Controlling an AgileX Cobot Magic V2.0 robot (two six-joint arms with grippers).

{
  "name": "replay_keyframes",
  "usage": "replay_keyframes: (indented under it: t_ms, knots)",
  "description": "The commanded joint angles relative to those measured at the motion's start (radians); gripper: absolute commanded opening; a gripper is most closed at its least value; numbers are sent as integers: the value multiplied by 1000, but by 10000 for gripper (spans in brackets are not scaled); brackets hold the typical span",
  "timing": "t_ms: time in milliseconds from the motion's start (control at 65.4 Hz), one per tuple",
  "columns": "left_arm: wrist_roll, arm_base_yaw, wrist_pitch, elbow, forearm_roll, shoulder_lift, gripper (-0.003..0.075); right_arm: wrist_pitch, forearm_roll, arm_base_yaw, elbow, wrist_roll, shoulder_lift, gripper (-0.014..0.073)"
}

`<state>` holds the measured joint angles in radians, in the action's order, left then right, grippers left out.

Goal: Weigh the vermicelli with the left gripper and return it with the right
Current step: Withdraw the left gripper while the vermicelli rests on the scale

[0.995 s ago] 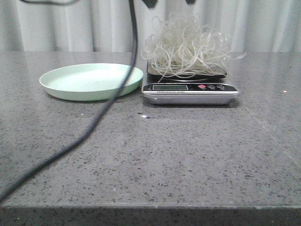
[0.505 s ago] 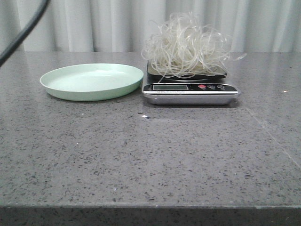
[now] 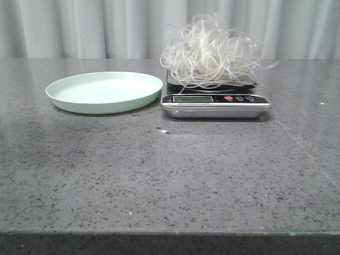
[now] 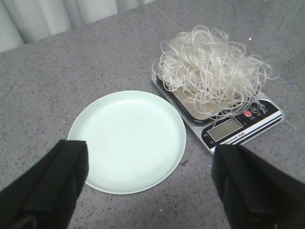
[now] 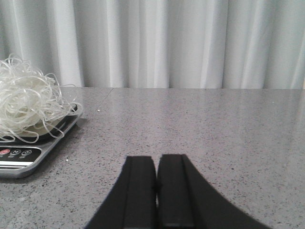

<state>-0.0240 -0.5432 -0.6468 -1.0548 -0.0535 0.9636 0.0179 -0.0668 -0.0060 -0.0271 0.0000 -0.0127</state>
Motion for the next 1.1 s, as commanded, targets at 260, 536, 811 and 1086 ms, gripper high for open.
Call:
replay_keyframes:
  t_ms: [260, 536, 811, 1086]
  knots:
    - [-9, -2, 200, 376, 20, -489, 577, 73, 6, 3, 7, -6, -15, 168]
    - [-9, -2, 228, 580, 53, -754, 572, 73, 6, 3, 7, -6, -15, 168]
    - [-9, -2, 230, 640, 53, -827, 237, 73, 6, 3, 7, -6, -14, 168]
    - [-9, -2, 230, 642, 53, -827, 132, 74, 6, 3, 7, -6, -14, 168]
